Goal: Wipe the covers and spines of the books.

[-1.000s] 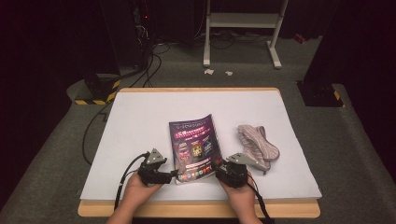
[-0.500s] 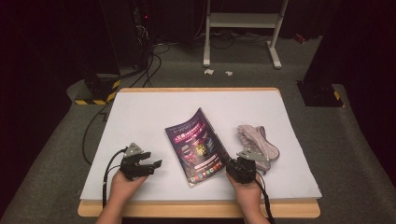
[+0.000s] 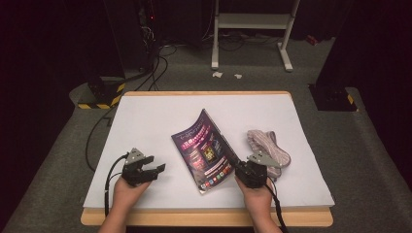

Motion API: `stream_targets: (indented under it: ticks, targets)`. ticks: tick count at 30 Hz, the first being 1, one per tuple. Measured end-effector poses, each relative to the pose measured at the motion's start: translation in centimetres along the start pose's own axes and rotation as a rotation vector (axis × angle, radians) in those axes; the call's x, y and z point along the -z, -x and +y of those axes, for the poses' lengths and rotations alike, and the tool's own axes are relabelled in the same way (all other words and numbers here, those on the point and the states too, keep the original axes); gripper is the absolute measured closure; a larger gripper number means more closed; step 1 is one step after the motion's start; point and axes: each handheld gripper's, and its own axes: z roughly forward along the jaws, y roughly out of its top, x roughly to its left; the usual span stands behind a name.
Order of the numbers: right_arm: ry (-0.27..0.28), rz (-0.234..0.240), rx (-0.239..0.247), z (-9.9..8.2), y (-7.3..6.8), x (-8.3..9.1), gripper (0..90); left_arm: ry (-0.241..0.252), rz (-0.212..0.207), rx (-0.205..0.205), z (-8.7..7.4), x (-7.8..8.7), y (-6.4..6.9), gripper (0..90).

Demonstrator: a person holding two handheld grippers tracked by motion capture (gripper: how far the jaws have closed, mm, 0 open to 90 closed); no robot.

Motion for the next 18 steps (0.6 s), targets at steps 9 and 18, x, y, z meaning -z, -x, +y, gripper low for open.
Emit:
stream_targets:
  ticks: [9,18]
  targets:
    - [0.068,0.009,0.046,2.8,-1.5,1.1,84.3,0.001,0.018,-0.006,-0.2,-0.1,-0.2,34.8]
    - [0.141,-0.018,0.106,5.7,-2.7,2.3,84.3,0.031,0.039,-0.002,-0.3,0.5,-0.6,34.8]
